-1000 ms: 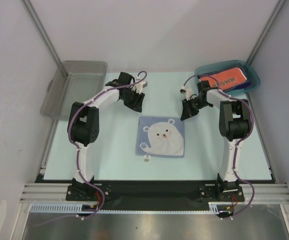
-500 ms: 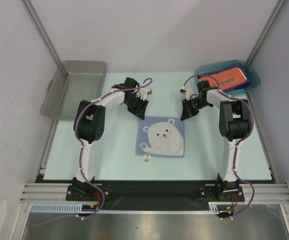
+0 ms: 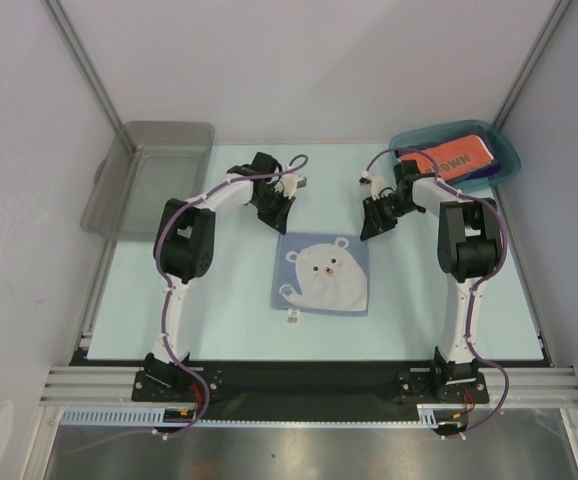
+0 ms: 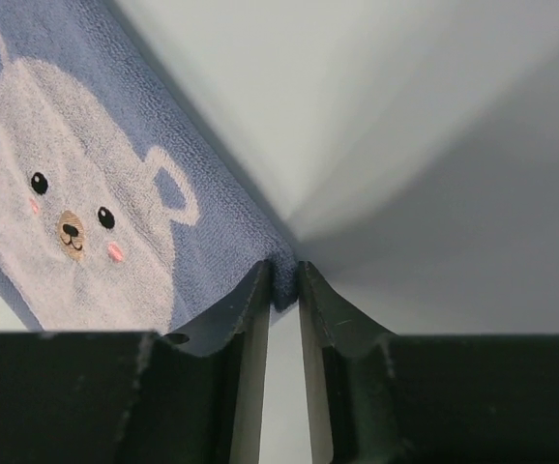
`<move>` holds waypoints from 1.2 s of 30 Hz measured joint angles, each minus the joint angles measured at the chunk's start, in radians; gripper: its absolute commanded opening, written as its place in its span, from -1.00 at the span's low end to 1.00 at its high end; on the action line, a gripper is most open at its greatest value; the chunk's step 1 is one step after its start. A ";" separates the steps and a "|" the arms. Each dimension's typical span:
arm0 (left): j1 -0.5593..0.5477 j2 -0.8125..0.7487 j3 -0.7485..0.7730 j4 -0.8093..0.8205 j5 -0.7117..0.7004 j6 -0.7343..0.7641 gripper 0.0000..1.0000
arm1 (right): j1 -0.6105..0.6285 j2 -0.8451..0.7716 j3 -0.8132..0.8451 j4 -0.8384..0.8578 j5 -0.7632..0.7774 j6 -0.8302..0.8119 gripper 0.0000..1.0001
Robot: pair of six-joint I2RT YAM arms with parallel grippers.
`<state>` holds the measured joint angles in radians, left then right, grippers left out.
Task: Fold and stack the towels
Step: Fold the towel
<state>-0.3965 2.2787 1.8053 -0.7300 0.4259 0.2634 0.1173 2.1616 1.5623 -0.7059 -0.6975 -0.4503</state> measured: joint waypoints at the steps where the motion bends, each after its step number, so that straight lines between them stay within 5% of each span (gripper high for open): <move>1: 0.000 0.002 0.004 -0.004 0.000 0.000 -0.99 | -0.001 0.000 0.000 0.000 0.002 -0.002 -0.61; 7: 0.000 0.012 0.024 -0.021 -0.005 -0.002 -0.99 | -0.010 0.004 0.002 0.000 0.006 -0.006 -1.00; 21: 0.036 -0.026 0.032 0.092 -0.062 -0.038 -0.99 | -0.005 -0.001 0.082 0.154 0.058 0.014 -1.00; 36: 0.022 -0.328 -0.237 0.232 -0.061 -0.064 -0.99 | 0.029 -0.342 -0.247 0.400 0.154 0.092 -1.00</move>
<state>-0.3748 1.9503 1.5688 -0.4976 0.3649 0.1993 0.1459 1.8194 1.3155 -0.3061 -0.5438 -0.3584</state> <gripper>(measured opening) 0.006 0.020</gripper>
